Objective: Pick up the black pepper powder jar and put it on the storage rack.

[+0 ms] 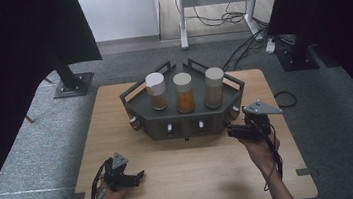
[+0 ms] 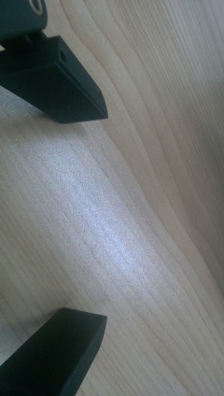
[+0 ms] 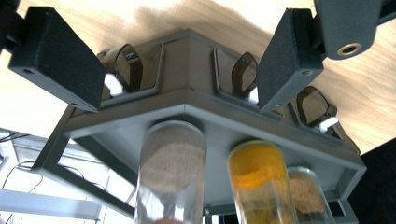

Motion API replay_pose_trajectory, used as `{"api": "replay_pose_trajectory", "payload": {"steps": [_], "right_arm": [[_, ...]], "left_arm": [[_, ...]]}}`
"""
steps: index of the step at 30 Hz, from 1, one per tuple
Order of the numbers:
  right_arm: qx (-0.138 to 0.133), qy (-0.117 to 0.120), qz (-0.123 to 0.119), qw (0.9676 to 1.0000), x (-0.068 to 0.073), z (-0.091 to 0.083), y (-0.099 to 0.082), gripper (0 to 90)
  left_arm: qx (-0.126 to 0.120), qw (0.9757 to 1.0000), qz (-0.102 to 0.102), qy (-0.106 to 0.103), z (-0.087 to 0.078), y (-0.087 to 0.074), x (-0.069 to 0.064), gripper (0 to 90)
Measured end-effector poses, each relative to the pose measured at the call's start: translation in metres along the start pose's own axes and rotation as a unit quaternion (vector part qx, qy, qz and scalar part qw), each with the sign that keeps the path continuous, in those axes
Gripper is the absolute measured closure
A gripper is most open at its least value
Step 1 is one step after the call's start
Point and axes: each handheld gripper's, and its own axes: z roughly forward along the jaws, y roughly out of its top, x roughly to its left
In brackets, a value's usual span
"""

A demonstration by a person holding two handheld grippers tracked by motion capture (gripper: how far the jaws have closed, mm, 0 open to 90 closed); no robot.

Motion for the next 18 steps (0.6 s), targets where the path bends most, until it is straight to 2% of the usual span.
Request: {"api": "replay_pose_trajectory", "payload": {"steps": [18], "right_arm": [[0.037, 0.006, 0.003, 0.9993, 0.002, 0.008, -0.027, 15.3]], "left_arm": [[-0.001, 1.0, 0.0, 0.0, 0.0, 0.0, 0.0, 3.3]]}}
